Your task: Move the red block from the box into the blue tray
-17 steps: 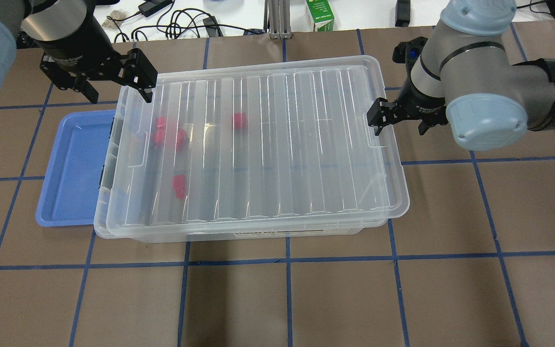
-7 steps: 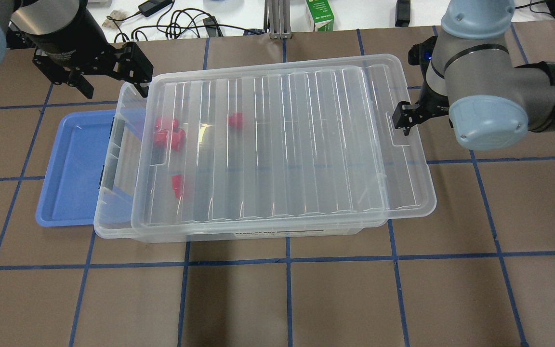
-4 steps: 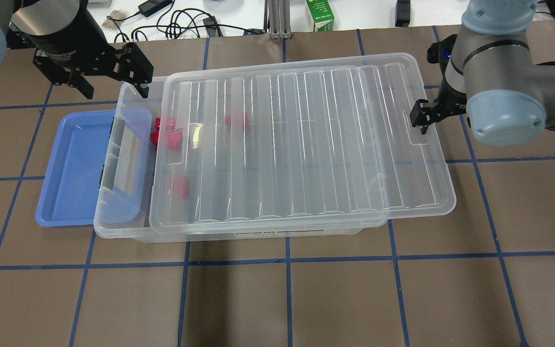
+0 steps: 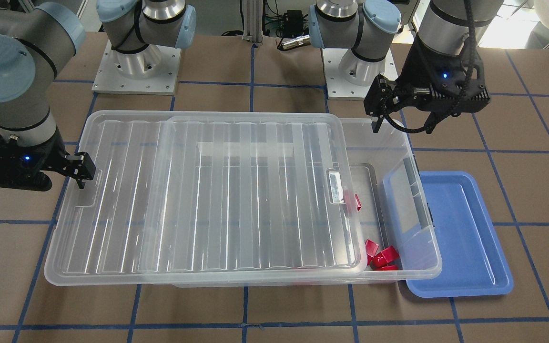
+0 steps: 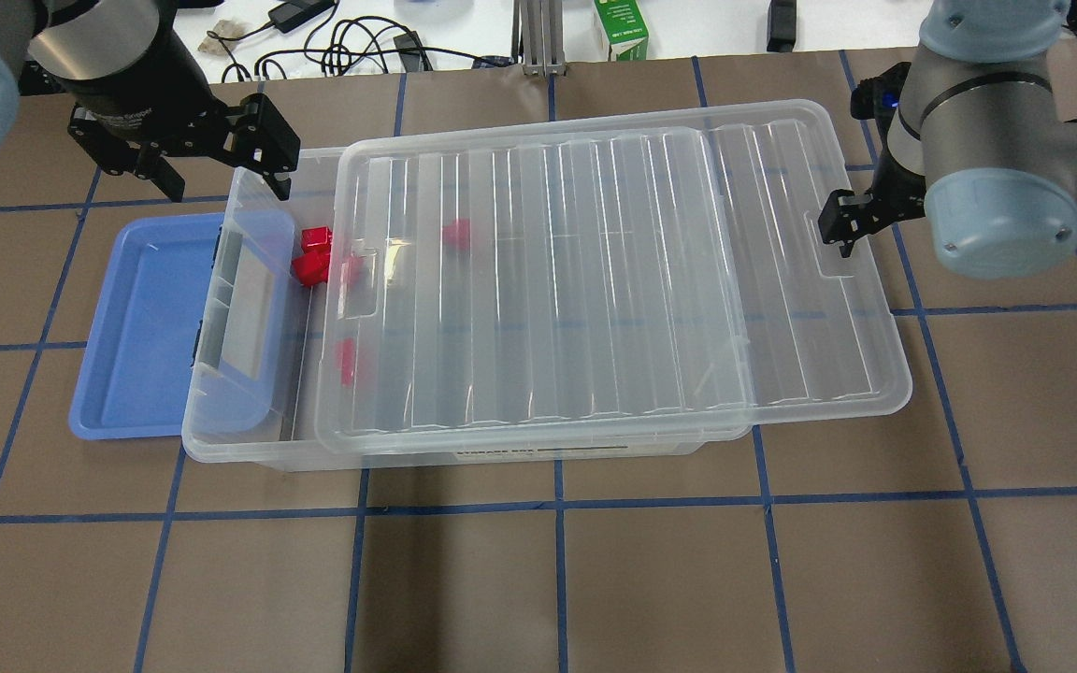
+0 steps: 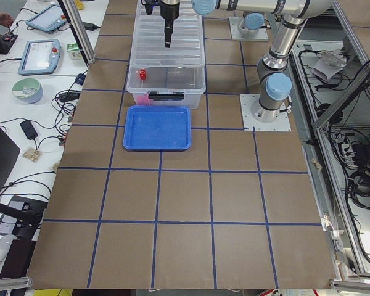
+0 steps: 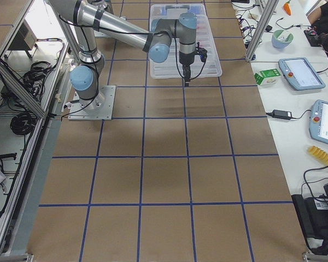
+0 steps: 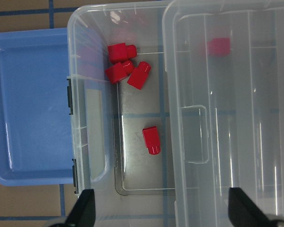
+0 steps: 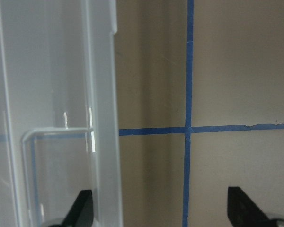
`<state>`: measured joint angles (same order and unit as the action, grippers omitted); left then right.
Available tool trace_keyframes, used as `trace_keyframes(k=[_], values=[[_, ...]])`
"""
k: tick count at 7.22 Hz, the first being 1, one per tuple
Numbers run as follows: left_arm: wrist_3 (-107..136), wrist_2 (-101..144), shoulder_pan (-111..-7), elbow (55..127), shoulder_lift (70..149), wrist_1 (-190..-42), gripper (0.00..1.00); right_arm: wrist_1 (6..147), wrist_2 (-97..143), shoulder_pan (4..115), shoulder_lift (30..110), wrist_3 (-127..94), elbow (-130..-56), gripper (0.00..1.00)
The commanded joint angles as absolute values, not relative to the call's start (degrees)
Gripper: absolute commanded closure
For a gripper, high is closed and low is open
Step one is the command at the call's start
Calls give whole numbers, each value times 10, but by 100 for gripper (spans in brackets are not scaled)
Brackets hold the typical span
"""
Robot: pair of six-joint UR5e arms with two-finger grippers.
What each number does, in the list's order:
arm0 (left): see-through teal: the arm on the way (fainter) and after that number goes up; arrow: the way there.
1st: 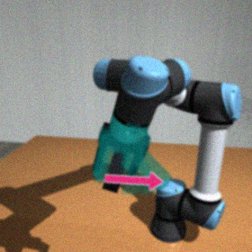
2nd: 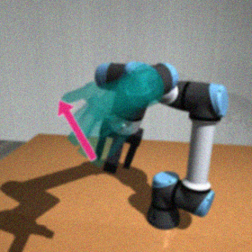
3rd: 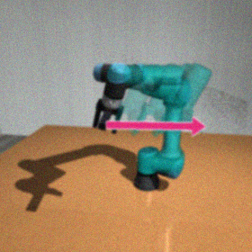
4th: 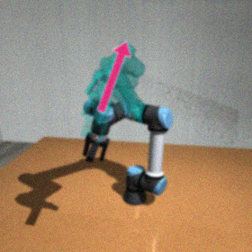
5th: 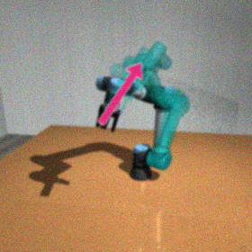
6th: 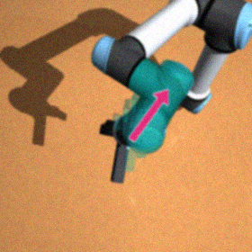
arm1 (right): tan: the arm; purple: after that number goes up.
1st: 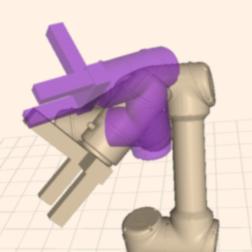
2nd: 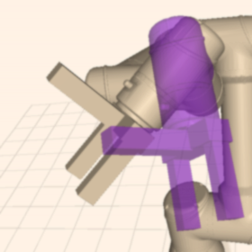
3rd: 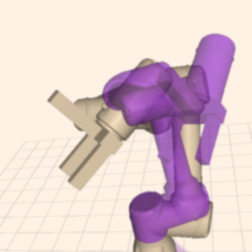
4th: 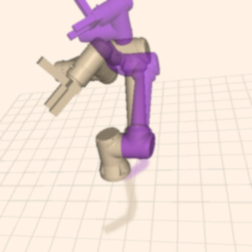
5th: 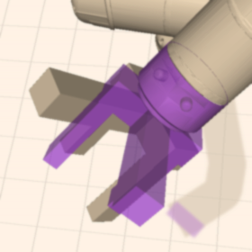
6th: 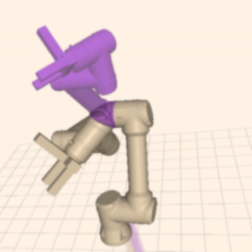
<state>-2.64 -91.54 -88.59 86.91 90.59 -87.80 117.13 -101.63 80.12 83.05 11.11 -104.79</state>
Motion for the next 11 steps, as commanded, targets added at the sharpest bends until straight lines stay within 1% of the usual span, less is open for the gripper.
trace_keyframes(k=[1,2,4,7,11], values=[[-27,-914,-887,871,911,-878,0,1170,-1018,784,832,140,-1045,0],[-27,-912,-884,874,923,-876,0,1170,-1018,778,832,141,-1044,0],[-25,-917,-883,905,938,-875,0,1169,-1015,758,832,157,-1044,0],[-11,-884,-867,926,993,-841,0,1169,-1018,755,843,158,-1046,0],[14,-883,-868,1004,1006,-753,0,1169,-1018,745,844,160,-1048,0]])
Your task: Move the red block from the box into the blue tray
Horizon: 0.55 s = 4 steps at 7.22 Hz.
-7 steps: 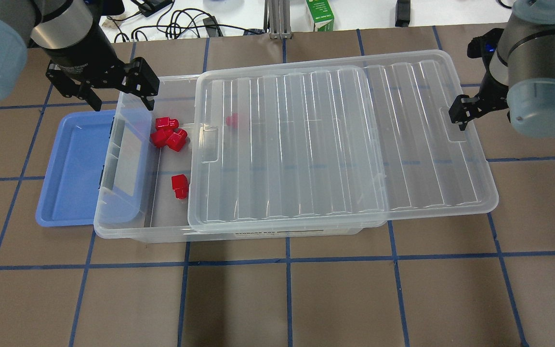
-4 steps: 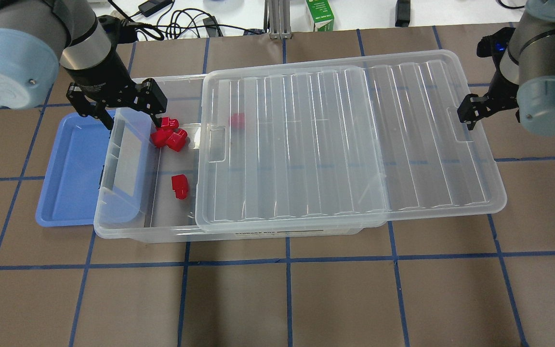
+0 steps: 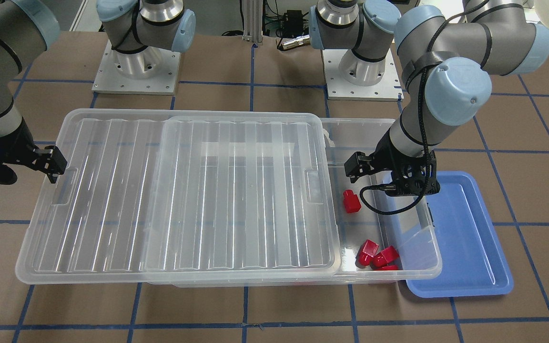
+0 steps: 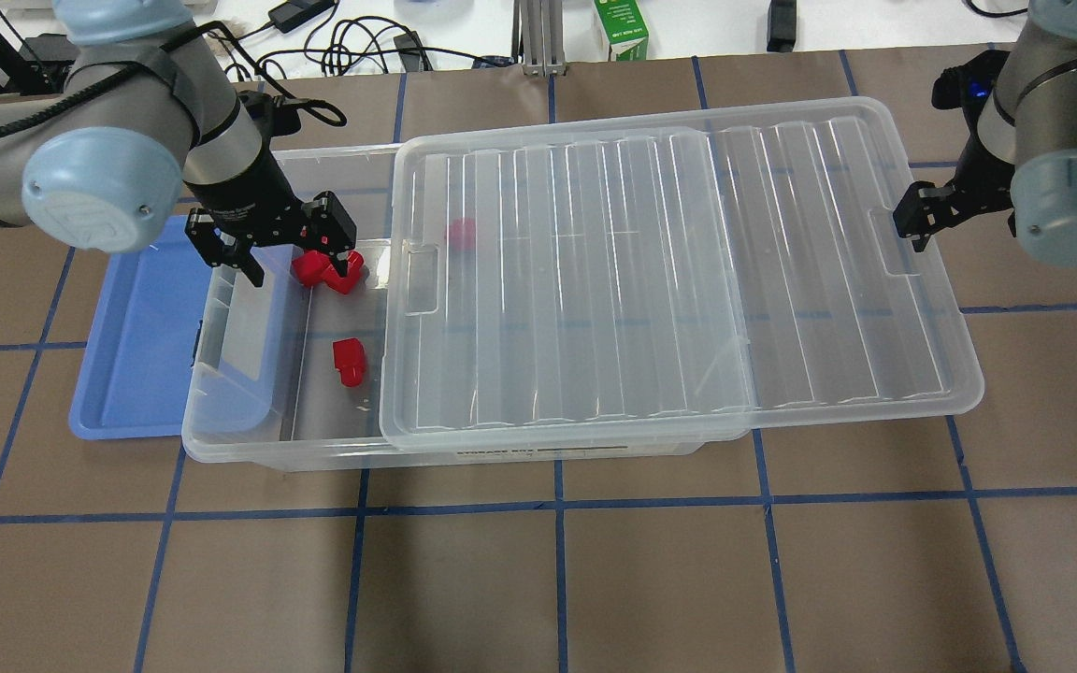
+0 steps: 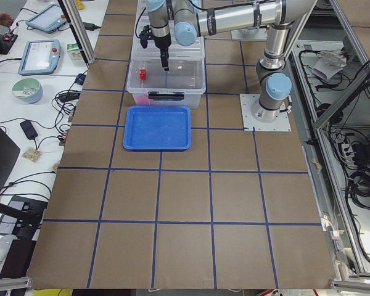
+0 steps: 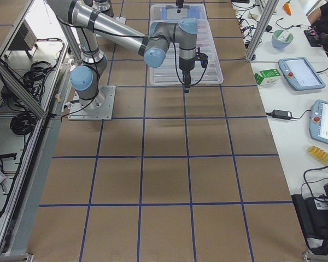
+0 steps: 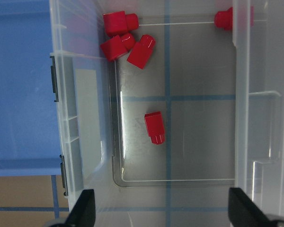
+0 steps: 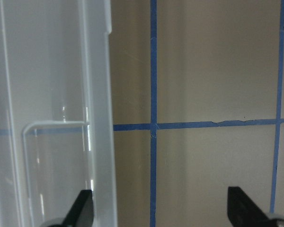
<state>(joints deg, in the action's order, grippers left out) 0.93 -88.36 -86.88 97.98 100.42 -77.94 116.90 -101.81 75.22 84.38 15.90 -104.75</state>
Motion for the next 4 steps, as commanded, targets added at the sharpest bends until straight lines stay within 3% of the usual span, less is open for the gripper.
trace_keyframes(k=[1,4], values=[[10,-883,-866,1024,1005,-723,0,1168,-1017,739,844,160,-1049,0],[29,-882,-867,1059,1015,-692,0,1168,-1016,739,845,170,-1042,0]])
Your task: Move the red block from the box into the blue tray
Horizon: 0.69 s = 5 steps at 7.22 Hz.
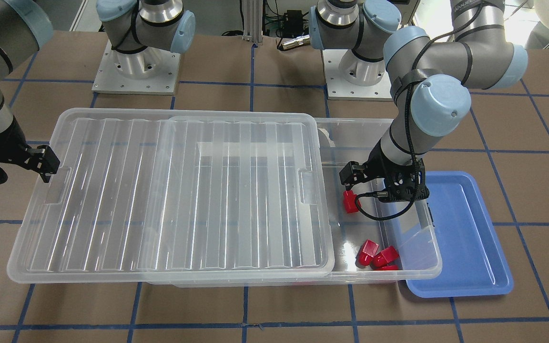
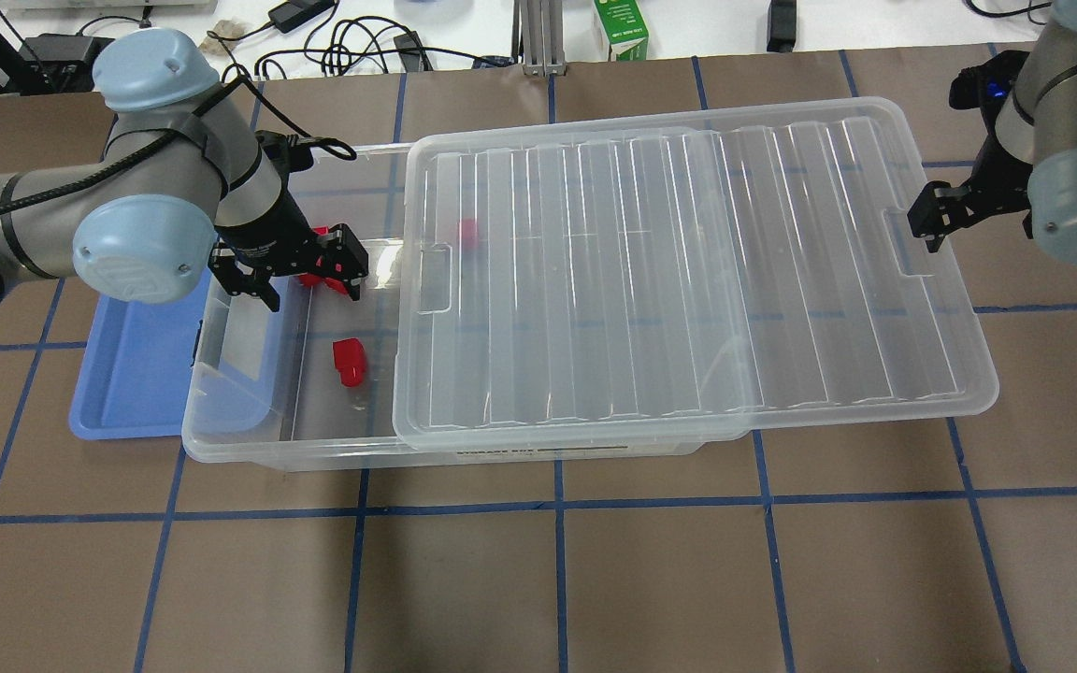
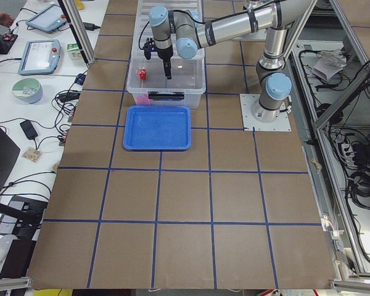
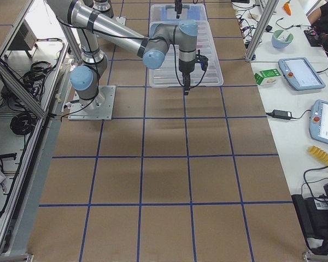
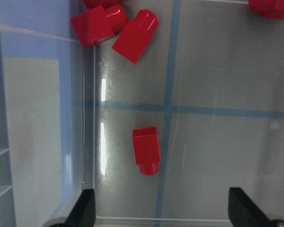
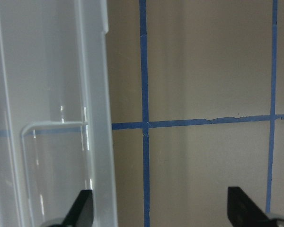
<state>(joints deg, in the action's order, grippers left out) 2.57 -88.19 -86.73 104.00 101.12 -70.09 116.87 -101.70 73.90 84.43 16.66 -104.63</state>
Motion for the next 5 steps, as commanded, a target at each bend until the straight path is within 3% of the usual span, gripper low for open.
trace_keyframes(k=[1,5], values=[[29,-883,-867,1068,1019,-690,0,1168,-1006,741,847,168,-1036,0],[32,-883,-870,1090,1056,-643,0,1011,-889,784,890,114,-923,0]])
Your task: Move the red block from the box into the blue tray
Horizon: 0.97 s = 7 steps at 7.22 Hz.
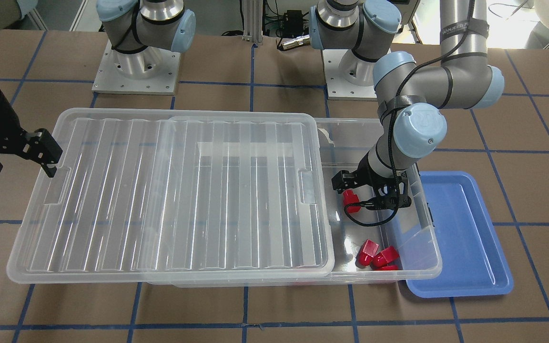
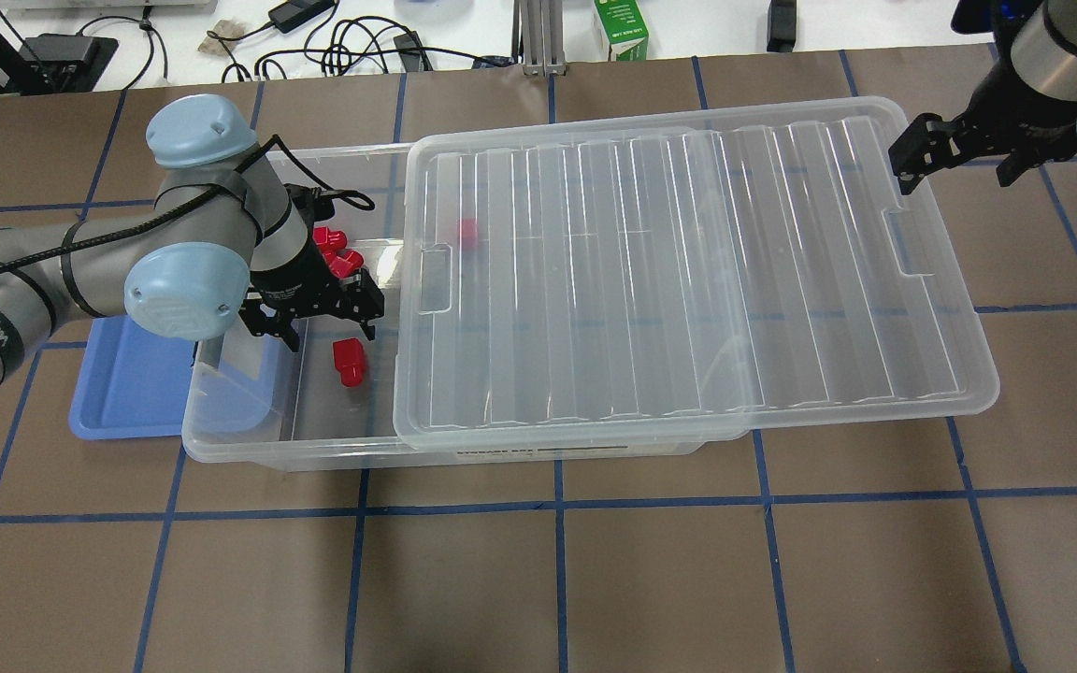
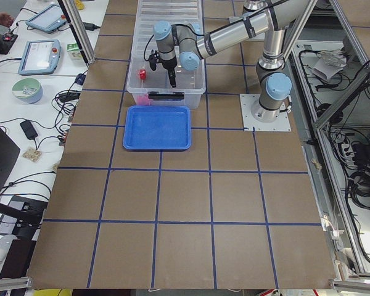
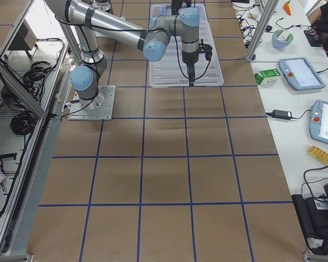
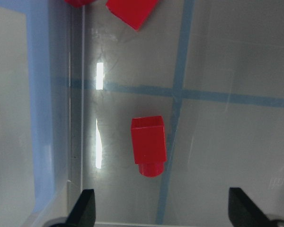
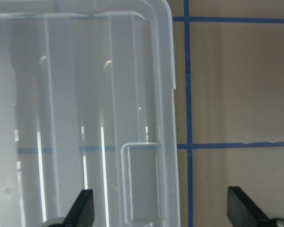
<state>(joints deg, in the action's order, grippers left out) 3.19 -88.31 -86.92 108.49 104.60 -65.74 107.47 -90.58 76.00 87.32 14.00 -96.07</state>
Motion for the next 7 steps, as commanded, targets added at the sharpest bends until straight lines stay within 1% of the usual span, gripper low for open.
trace_keyframes(k=[1,3,7], values=[[29,-883,-869,1097,1059,-642,0,977,-890,830,898,33,-906,0],[31,-883,-868,1114,1063,-614,0,977,-895,923,900,-73,-904,0],[38,-884,-866,1121,1099,-559,1,974,-896,937,898,-65,-904,0]])
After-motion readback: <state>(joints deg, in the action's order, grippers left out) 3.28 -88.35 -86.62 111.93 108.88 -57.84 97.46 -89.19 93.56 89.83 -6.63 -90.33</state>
